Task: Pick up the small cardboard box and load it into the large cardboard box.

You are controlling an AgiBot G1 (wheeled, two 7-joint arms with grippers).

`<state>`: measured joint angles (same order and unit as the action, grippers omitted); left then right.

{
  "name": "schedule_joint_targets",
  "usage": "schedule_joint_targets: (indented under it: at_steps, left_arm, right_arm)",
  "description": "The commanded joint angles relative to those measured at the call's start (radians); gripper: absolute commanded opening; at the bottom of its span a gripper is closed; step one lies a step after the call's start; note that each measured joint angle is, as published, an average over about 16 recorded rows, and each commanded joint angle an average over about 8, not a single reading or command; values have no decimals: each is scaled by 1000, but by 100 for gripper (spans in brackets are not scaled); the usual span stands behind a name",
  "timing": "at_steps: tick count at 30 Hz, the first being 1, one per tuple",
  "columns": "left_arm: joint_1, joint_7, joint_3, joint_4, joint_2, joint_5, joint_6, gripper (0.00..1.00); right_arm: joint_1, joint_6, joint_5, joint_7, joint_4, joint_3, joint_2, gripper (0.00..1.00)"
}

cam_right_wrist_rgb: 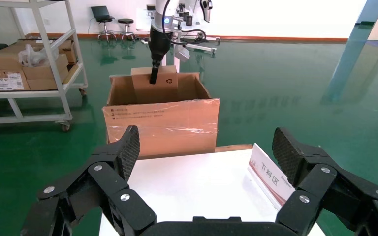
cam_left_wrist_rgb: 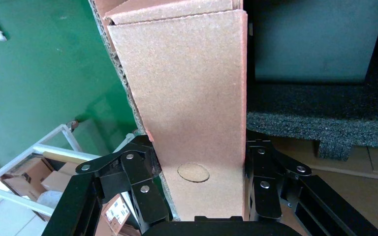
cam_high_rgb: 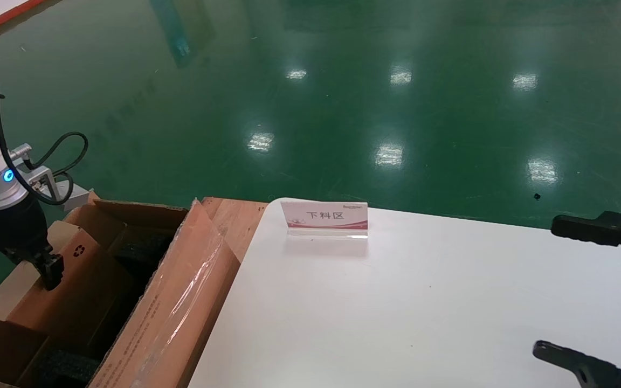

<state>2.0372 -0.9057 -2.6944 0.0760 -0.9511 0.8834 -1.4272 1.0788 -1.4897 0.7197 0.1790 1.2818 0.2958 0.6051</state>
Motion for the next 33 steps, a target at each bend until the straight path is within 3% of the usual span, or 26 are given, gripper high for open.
schedule_joint_targets:
  at_steps: [1, 16, 20, 24, 28, 33]
  left_arm:
    - [-7, 3, 3, -6, 0, -3, 3, 0]
    - [-80, 6, 14, -43, 12, -19, 41, 1]
    - [-93, -4, 9, -56, 9, -12, 50, 22]
    - [-102, -14, 4, -67, 5, -5, 59, 67]
    - [-106, -16, 1, -73, 4, -1, 67, 96]
    - [-107, -16, 0, -75, 4, 2, 70, 100]
  right_arm:
    - [0, 0, 0, 0, 0, 0, 0, 100]
    - [0, 0, -1, 0, 0, 1, 0, 100]
    - [0, 1, -1, -1, 0, 1, 0, 100]
    - [0, 1, -1, -1, 0, 2, -1, 100]
    - [0, 1, -1, -1, 0, 2, -1, 100]
    - [0, 1, -1, -1, 0, 2, -1, 100]
